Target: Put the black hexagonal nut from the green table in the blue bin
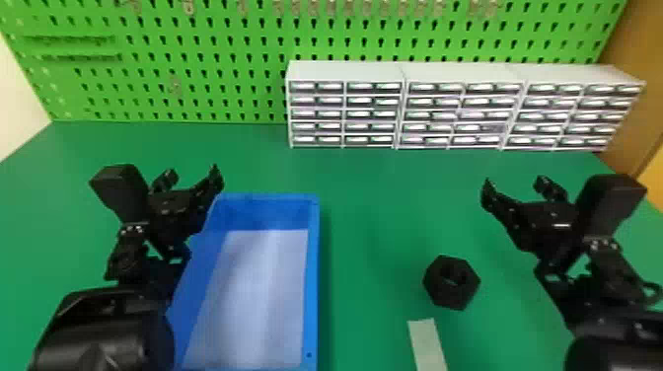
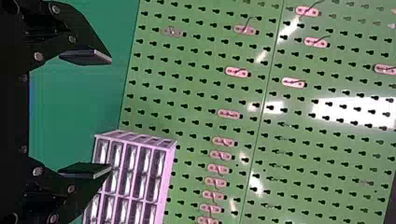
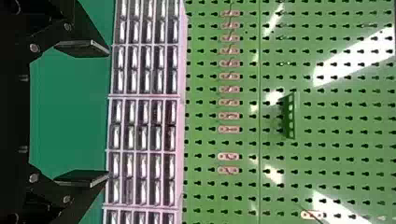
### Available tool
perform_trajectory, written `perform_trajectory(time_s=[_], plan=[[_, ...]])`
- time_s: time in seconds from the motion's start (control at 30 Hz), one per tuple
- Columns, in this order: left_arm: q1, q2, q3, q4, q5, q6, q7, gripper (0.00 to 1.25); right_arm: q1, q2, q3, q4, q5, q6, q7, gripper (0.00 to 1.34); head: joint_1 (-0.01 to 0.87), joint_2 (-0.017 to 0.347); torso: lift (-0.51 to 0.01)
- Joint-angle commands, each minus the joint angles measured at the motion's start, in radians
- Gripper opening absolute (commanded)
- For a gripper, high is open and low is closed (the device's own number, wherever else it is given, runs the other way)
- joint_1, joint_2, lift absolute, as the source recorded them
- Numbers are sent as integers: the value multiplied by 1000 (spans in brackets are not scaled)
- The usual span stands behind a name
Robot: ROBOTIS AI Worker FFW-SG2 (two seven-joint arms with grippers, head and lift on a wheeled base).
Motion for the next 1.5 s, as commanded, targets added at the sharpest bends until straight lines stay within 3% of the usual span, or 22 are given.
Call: perform_trajectory(time_s=[0.0, 0.47, 0.57, 0.73, 1.13, 1.47], plan=[[0, -3, 0, 0, 0, 0, 0, 812, -30, 1, -1, -50, -6, 127, 0, 985, 686, 51, -97], [1, -3, -3, 0, -12, 0, 0, 813, -152, -2, 3, -148, -16, 552, -2, 983, 686, 51, -97], [1, -3, -3, 0, -15, 1, 0, 813, -171, -6, 7, -151, -52, 623, -38, 982, 686, 51, -97], [1, -3, -5, 2, -20, 1, 0, 813, -212, -26, -1, -151, -98, 782, -72, 982, 686, 51, -97], [0, -3, -5, 2, -21, 1, 0, 813, -367, -65, -13, -151, -69, 1302, -77, 982, 686, 51, -97], [0, -3, -9, 3, -23, 1, 0, 813, -419, -74, -6, -131, -41, 1355, -77, 982, 686, 51, -97]])
